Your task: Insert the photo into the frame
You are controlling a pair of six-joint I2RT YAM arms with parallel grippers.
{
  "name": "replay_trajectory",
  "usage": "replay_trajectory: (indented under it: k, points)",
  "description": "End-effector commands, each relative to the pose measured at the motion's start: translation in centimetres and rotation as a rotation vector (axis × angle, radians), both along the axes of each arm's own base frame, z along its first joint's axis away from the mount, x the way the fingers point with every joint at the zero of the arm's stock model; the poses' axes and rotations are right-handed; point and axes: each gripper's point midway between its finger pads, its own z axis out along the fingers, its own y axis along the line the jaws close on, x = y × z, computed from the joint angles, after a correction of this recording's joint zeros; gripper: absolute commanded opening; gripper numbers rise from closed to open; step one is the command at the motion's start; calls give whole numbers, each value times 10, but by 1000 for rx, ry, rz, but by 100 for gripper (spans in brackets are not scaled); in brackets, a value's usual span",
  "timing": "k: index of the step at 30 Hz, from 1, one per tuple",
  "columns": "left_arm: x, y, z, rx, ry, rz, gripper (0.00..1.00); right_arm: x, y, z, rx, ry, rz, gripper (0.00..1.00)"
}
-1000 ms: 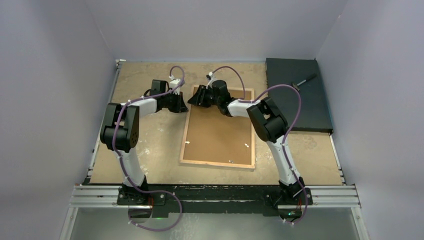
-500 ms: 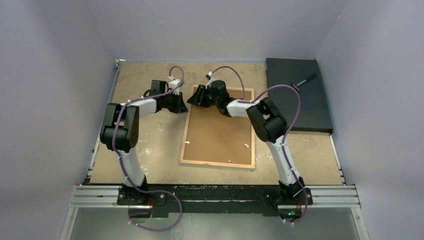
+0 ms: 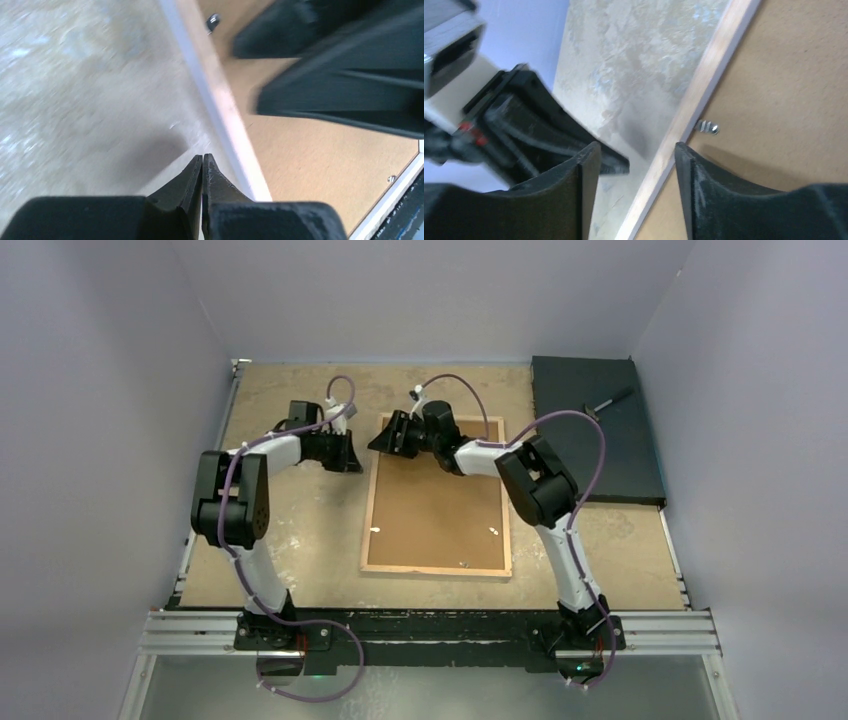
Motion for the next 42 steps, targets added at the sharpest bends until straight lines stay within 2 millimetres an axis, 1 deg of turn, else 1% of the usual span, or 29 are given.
replay_trajectory:
  k: [1, 3, 5, 7, 9, 10, 12, 14, 15, 19, 25, 27, 29, 34, 37, 38, 40, 42]
  points:
    - [4, 28, 39, 37, -71, -9, 1, 14, -35, 103, 44, -165, -63, 64]
    - [1, 31, 38, 57, -74, -17, 3, 23, -70, 105, -15, -169, -152, 72]
    - [-4, 33, 37, 66, -69, -26, 4, 34, -113, 103, -108, -167, -272, 81]
    - [-7, 33, 35, 73, -70, -30, 6, 43, -159, 94, -222, -149, -406, 87]
    - [-10, 32, 33, 74, -74, -38, 8, 43, -203, 80, -318, -119, -523, 92]
    - [-11, 32, 31, 78, -79, -43, 8, 41, -222, 76, -360, -113, -569, 95]
    - [-13, 33, 23, 119, -91, -53, 9, 37, -255, 69, -430, -100, -663, 99]
    - [-17, 33, 16, 142, -97, -72, 9, 32, -276, 62, -466, -87, -711, 99]
    - [-20, 33, 13, 149, -96, -80, 9, 31, -283, 60, -476, -81, -726, 99]
    - [-32, 25, 7, 178, -118, -143, 9, 30, -297, 46, -519, -51, -756, 99]
    - [-56, 10, -2, 253, -151, -259, 8, 38, -304, 25, -549, -8, -776, 99]
    - [-62, 7, -6, 276, -154, -288, 7, 41, -309, 14, -588, 8, -783, 99]
    - [-65, 6, -9, 289, -161, -303, 6, 45, -309, 8, -600, 17, -780, 99]
    - [-68, 8, -14, 306, -157, -319, 5, 55, -298, -9, -590, 55, -745, 99]
    - [-72, 9, -13, 310, -163, -334, 4, 61, -293, -12, -574, 58, -735, 99]
    - [-73, 9, -13, 310, -163, -339, 3, 65, -291, -9, -566, 47, -734, 99]
    - [-75, 8, -12, 306, -165, -353, 3, 71, -275, -3, -530, 7, -684, 99]
    - [-76, 7, -11, 303, -169, -365, 3, 78, -248, 2, -503, -14, -618, 99]
